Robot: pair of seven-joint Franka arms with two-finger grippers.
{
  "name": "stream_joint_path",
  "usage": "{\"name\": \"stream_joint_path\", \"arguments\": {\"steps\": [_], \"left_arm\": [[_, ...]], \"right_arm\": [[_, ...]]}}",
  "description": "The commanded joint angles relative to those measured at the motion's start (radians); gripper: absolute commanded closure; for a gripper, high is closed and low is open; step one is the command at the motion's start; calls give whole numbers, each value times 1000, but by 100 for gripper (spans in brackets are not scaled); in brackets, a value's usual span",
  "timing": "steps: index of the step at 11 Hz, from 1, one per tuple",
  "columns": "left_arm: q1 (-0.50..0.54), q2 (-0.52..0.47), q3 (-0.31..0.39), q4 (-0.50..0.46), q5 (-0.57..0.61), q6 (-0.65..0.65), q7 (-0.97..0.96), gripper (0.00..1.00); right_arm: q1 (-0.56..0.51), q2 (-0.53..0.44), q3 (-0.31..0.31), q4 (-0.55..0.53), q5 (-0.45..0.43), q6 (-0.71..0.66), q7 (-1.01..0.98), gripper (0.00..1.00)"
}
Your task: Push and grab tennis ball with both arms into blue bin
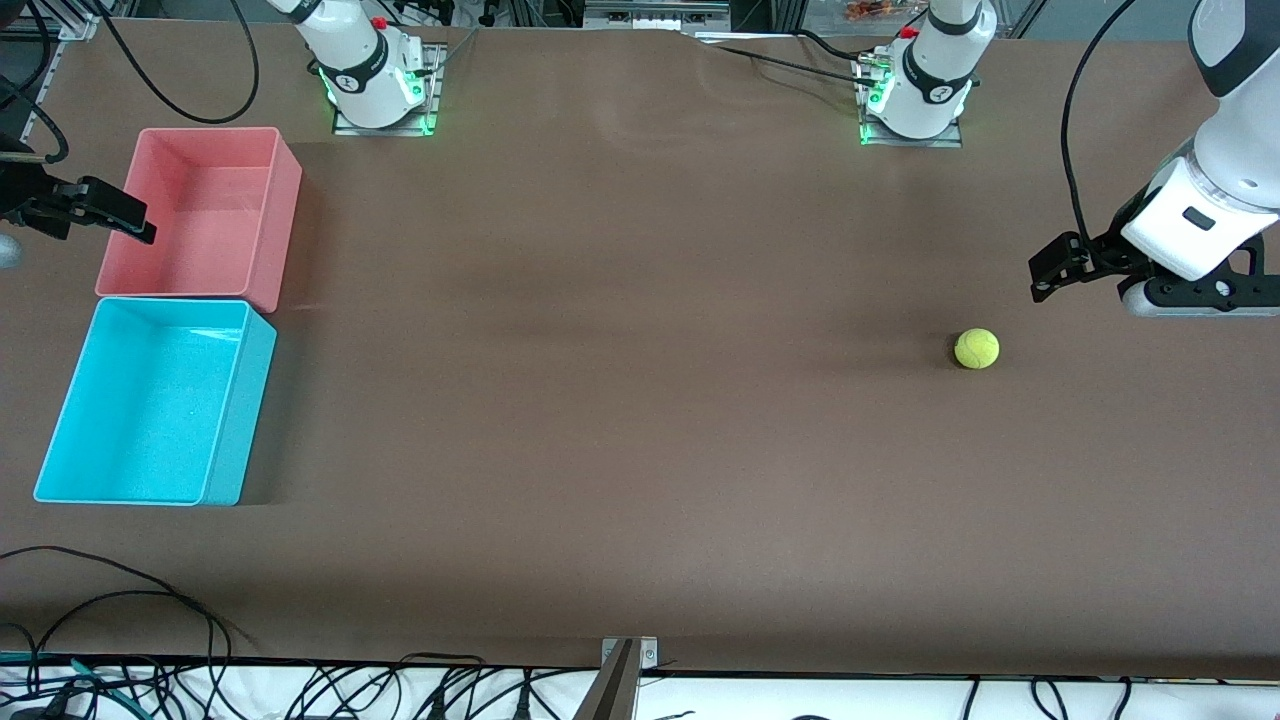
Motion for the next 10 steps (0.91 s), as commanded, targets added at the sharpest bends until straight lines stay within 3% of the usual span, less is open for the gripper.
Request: {"name": "stream_joint_path", "arguments": {"steps": [1,10], "left_arm": [[14,14,-5,25,14,-30,6,0],[3,23,-13,47,23,-59,-105,0]], "right_arm": [[-7,-2,1,13,5,-7,-2,0],[-9,-4,-10,30,5,-18,-9,0]]}}
